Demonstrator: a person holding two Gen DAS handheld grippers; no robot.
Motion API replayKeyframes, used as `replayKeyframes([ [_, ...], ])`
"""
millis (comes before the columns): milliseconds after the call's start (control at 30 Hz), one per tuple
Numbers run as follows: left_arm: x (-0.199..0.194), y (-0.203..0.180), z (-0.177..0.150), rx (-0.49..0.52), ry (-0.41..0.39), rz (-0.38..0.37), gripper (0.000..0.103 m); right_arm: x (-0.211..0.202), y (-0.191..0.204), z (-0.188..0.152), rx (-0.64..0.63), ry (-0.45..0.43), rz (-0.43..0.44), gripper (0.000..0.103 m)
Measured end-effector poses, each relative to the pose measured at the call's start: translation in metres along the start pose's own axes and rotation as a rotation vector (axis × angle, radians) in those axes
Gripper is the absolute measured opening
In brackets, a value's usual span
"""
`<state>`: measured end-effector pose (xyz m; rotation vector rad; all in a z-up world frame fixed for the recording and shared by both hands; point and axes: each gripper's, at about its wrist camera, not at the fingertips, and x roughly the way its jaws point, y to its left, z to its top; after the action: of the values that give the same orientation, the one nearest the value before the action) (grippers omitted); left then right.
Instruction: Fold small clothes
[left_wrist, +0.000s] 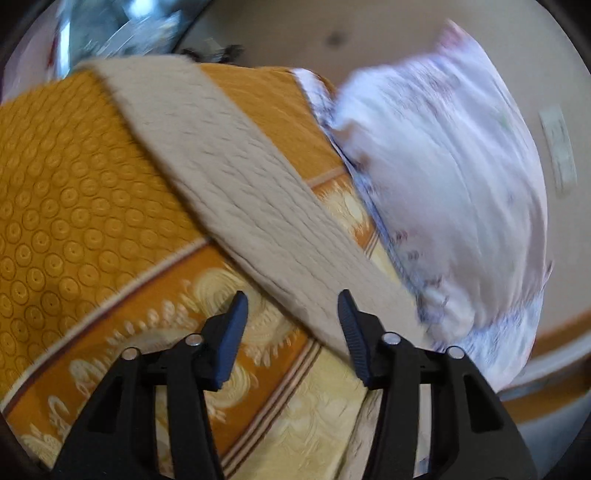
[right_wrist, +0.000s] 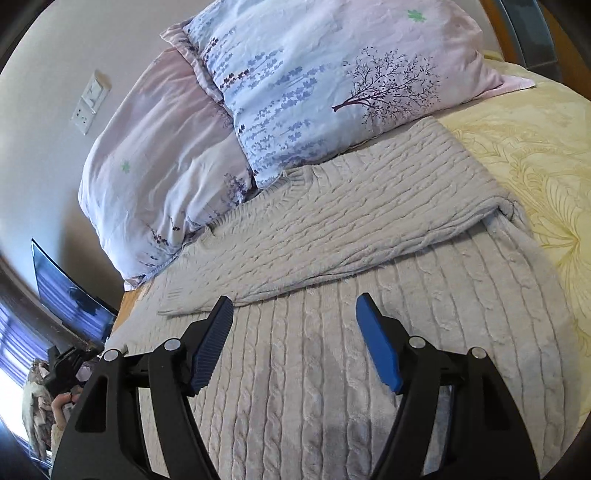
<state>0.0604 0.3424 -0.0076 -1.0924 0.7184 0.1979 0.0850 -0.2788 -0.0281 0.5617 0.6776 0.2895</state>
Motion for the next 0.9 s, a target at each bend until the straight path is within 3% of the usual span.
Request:
replayKeyframes([
  [267,-0.001,0.022,0.027,-0.166,-0.071,-0.041,0.041,0.005,-0.004,-0.002,0.024,0.026,0.012,0.071],
  [367,-0.001,0.03,0.035,-0.209,-0.099,-0.037,0.03,0.005,-0.004,-0.002,0.024,0.03,0.021,0.072],
  [433,0.0,0.035,0.037,-0.226,-0.102,-0.032,0.017,0.005,-0.006,-0.001,0.03,0.031,0.03,0.072],
  [467,0.002,0.036,0.038,-0.23,-0.1,-0.024,0.006,0.005,-0.007,-0.001,0.033,0.032,0.036,0.073],
  [567,-0.003,0.029,0.037,-0.212,-0.113,-0.044,0.005,0.005,-0.008,-0.001,0.039,0.034,0.046,0.073],
  [733,-0.02,-0.026,0.031,-0.118,-0.143,-0.2,0.005,0.004,-0.007,-0.001,0.037,0.03,0.061,0.073],
  [900,-0.012,-0.115,-0.009,0.048,-0.069,-0.385,0.005,0.001,-0.008,-0.001,0.047,0.017,0.083,0.073],
])
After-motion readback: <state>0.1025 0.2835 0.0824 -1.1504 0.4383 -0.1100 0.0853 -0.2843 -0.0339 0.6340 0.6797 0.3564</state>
